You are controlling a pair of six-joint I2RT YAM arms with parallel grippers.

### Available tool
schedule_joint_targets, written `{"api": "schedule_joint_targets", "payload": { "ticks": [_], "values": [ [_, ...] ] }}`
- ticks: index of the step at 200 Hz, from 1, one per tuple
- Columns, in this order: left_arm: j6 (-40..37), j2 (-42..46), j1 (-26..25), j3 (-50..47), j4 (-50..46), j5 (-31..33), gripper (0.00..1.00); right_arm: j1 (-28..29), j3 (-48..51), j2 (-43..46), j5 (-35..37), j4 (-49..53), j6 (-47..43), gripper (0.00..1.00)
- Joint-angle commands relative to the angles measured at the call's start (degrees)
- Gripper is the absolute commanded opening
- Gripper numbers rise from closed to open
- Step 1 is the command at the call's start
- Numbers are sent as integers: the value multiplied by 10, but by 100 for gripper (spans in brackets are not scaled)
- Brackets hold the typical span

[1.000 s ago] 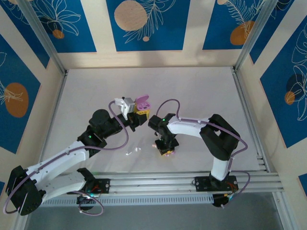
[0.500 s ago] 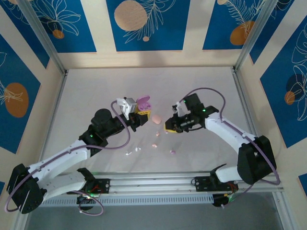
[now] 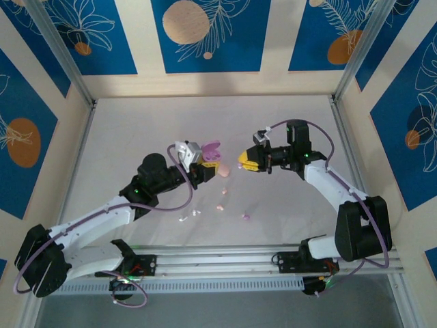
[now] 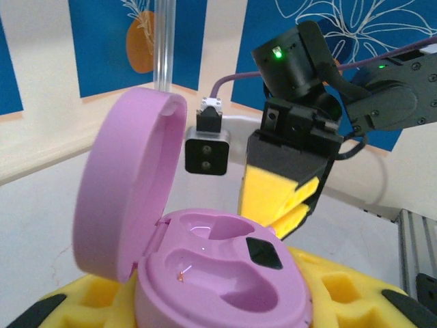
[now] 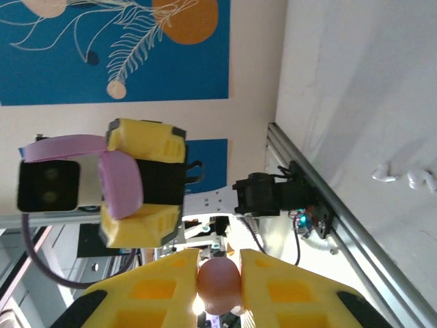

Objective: Insert wireless bluetooth earbuds into charging case

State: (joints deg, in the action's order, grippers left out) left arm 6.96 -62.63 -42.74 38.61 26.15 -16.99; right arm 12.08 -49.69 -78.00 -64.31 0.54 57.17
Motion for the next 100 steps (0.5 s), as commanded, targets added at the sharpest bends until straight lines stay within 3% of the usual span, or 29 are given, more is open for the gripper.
{"api": "schedule_joint_targets", "payload": {
  "ticks": [1, 100],
  "values": [
    [-34, -3, 5, -10, 22, -25, 28, -2, 0, 8, -48, -55, 66, 22],
    [-82, -43, 4, -8, 29, -69, 28, 5, -14, 12, -38, -73, 128, 22]
  ]
}}
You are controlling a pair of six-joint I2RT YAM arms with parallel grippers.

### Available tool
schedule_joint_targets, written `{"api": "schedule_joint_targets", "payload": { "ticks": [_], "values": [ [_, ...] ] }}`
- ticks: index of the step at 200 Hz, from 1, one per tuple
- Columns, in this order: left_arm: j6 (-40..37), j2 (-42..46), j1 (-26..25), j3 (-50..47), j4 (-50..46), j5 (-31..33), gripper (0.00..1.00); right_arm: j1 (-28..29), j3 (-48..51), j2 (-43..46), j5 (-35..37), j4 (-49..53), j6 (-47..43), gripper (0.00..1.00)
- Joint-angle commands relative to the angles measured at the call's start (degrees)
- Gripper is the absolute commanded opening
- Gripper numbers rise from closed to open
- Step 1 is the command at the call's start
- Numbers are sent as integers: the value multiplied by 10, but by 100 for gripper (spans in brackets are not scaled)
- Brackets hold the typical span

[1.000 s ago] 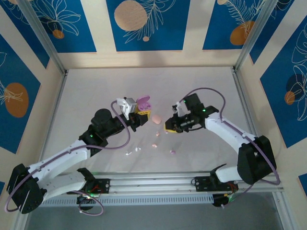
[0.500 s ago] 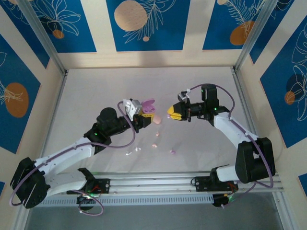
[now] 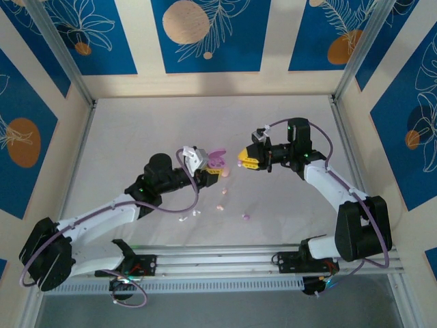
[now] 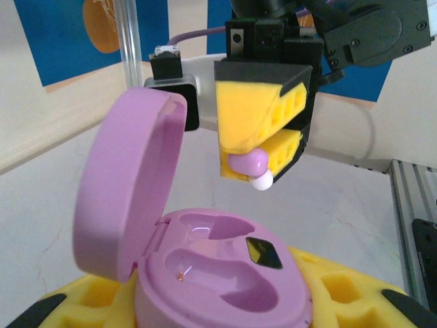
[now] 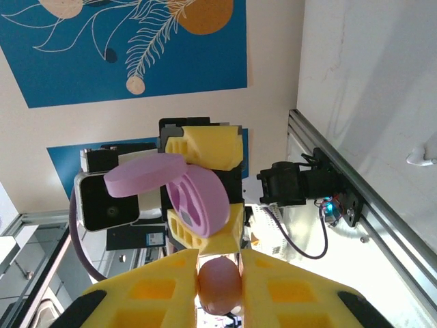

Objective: Insert wireless bluetooth earbuds into charging case

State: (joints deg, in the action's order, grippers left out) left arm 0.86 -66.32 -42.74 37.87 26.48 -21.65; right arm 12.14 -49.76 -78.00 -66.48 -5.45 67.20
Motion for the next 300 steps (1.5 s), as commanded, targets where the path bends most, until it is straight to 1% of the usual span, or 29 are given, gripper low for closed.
{"api": "schedule_joint_targets", "payload": {
  "ticks": [1, 47, 87, 118, 142, 175, 240, 300],
  "values": [
    [-21, -6, 5, -1, 25, -23, 28, 5, -14, 12, -17, -13, 28, 22],
    [-24, -24, 4, 10, 27, -36, 28, 9, -23, 27, -6, -11, 28, 22],
    [-10, -39, 4, 19, 40, -44, 27, 12, -30, 39, 5, 12, 1, 21],
    [15, -51, 4, 19, 78, -52, 27, 24, -45, 60, 29, 76, -79, 21],
    [30, -59, 4, 23, 101, -76, 27, 35, -55, 80, 54, 117, -144, 22],
    [47, -67, 4, 28, 124, -100, 27, 46, -59, 98, 84, 137, -197, 22],
    [68, -77, 2, 42, 133, -119, 27, 59, -59, 100, 104, 136, -213, 21],
    [71, -80, -1, 50, 125, -130, 27, 60, -65, 100, 112, 122, -203, 21]
  ]
}}
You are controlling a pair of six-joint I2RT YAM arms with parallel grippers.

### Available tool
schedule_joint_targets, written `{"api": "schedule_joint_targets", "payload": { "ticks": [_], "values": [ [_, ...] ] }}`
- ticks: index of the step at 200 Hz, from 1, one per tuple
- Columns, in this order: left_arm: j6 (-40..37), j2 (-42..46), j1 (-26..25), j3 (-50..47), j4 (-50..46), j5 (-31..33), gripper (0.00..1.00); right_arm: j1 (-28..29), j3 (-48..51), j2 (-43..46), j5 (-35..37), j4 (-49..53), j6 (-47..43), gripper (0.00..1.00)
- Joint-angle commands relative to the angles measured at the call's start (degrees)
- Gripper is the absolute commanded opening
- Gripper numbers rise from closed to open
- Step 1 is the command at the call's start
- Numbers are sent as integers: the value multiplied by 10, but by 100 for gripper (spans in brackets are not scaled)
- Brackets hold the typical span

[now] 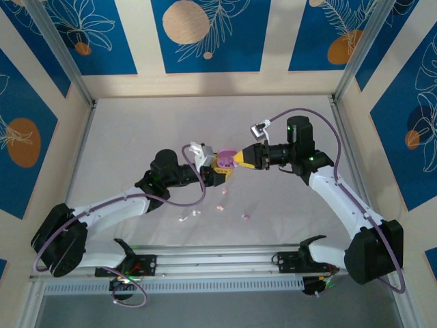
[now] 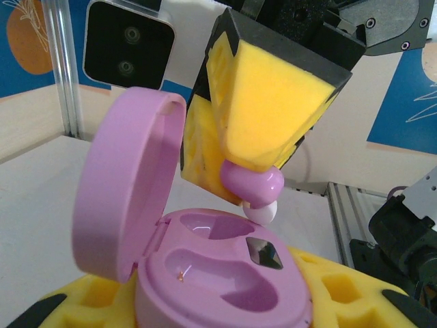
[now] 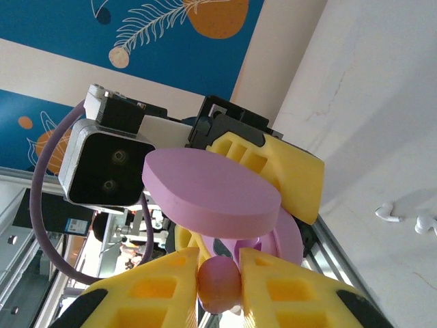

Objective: Insert wireless bluetooth earbuds into charging case

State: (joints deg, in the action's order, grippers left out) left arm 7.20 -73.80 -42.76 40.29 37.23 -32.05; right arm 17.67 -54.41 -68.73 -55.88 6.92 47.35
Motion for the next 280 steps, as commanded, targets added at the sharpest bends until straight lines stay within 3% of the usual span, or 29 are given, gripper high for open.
{"api": "schedule_joint_targets", "payload": {
  "ticks": [1, 69, 171, 280],
  "values": [
    [8, -5, -1, 26, 17, -26, 27, 5, -18, 7, 7, -2, -4, 21],
    [13, -11, -4, 29, 28, -33, 27, 6, -23, 0, 26, -5, -11, 21],
    [38, -13, -3, 29, 64, -41, 27, 27, -53, 3, 108, 121, -122, 26],
    [58, -22, -3, 30, 91, -47, 27, 30, -32, 23, 136, 11, -35, 24]
  ]
}}
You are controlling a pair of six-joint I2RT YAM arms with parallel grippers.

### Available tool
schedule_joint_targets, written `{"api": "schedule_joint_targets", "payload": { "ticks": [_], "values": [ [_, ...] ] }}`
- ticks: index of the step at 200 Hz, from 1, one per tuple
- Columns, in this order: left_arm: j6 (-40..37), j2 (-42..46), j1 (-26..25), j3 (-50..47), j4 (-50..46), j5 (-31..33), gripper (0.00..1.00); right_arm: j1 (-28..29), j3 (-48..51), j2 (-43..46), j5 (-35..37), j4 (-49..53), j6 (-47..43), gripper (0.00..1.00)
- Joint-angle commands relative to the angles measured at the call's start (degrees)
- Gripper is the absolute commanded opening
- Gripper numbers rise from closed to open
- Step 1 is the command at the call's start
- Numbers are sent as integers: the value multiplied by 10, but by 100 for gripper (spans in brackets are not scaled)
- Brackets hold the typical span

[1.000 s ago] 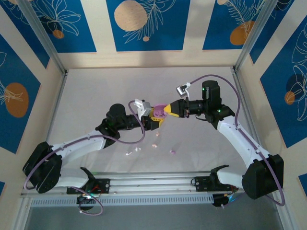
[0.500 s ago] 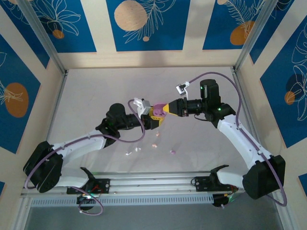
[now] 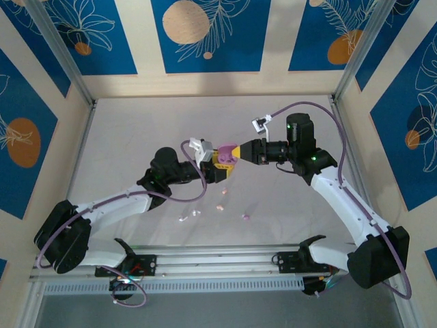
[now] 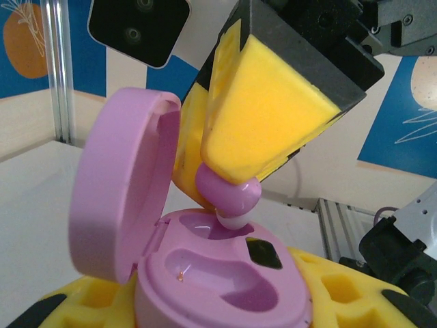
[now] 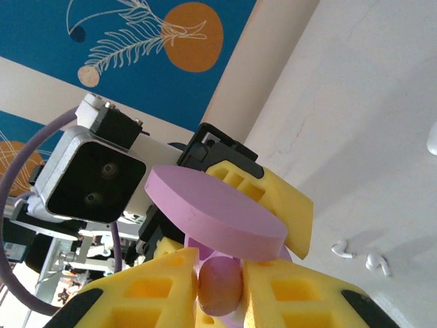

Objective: Insert wireless bluetooth earbuds into charging case

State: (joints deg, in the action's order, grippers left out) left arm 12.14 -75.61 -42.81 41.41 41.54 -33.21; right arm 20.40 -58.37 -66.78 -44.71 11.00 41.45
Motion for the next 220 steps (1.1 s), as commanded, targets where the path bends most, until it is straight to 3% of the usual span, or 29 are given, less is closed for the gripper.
{"api": "schedule_joint_targets", "payload": {
  "ticks": [1, 59, 125, 220],
  "values": [
    [8, -4, -3, 19, 48, -36, 27, 3, 8, 3, 25, -30, 24, 24],
    [10, -7, -3, 23, 50, -35, 27, 7, 14, 8, 37, -42, 32, 24],
    [11, -5, -3, 22, 58, -22, 27, 21, -7, 5, 62, 55, -47, 25],
    [7, 1, -4, 24, 49, -22, 27, 26, -29, 5, 99, 104, -74, 30]
  ]
}}
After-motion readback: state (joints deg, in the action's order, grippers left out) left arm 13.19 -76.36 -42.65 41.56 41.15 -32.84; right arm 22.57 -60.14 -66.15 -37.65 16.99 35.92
